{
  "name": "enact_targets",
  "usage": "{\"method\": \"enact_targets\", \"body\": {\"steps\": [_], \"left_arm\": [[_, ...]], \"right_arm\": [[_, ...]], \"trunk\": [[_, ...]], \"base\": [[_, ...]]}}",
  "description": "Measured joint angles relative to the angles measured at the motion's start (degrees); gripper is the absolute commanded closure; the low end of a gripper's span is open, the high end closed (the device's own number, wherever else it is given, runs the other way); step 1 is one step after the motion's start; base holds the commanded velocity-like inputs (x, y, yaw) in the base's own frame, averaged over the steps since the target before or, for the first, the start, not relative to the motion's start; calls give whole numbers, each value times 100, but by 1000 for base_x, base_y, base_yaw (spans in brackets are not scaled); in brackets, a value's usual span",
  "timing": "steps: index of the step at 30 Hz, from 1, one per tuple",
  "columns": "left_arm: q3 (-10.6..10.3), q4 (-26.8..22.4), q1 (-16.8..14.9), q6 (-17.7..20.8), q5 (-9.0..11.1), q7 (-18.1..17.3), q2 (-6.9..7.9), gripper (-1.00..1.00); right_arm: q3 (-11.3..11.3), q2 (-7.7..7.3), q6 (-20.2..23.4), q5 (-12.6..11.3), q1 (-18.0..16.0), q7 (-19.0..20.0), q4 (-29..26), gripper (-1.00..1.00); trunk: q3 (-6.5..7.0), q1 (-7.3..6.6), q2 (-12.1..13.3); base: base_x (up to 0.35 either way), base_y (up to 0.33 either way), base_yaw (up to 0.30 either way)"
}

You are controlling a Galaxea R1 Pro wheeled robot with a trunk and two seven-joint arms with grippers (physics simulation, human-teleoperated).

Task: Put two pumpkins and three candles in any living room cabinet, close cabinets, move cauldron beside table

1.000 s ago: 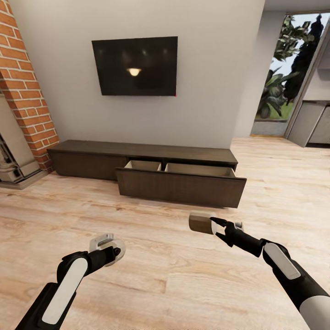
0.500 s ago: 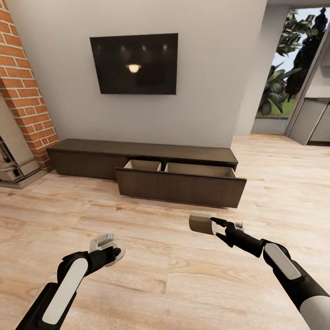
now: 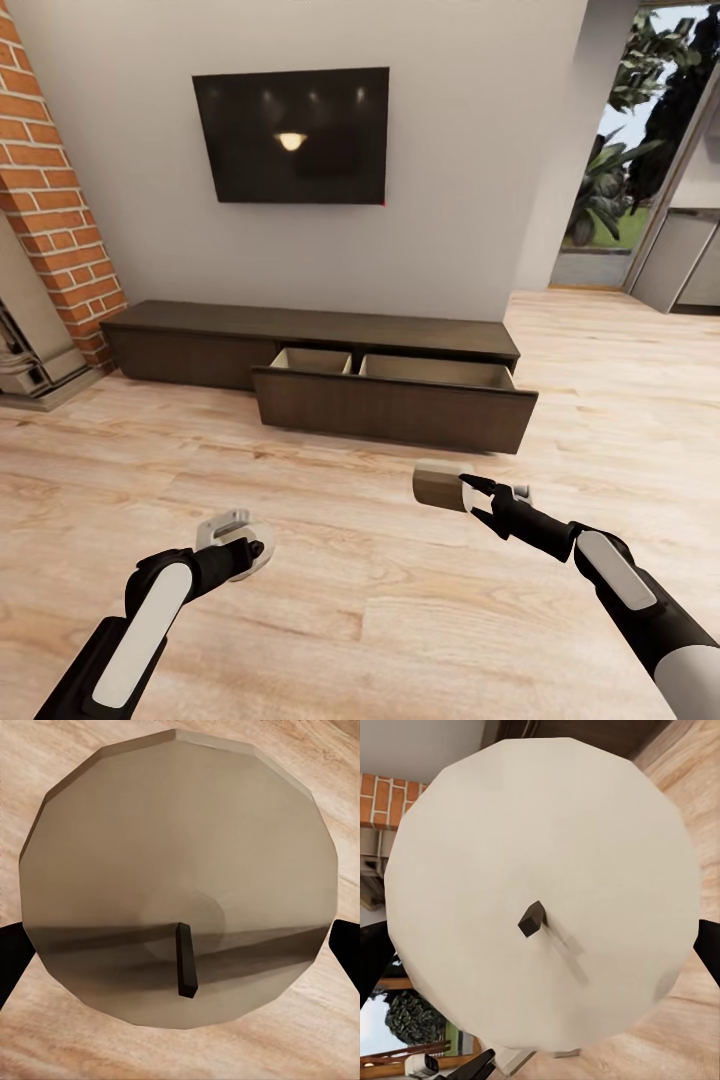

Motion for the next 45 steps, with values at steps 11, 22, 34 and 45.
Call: {"method": "enact_targets", "body": {"steps": [11,22,34,45], "left_arm": [[-2,5,-1,1,-3,2,0,100],[-2,3,-1,2,-4,3,-2,100],[-79,2,-1,3,-8,9,-2,100],[-88,5,-1,4,-9,12,-1,100]], "right_arm": [[-1,-1,-6,0,1,7,-2,100],[-1,-1,-12,16,2,1,7,100],[1,-1,-58,59,4,-68,2,100],[1,-1,-52,59,3,-49,0,100]], "trunk": [[199,-242,441],[440,-483,882],[705,-747,1364],[941,-989,1805]], "base": [[0,0,-58],[0,0,-250],[0,0,-257],[0,0,-258]]}}
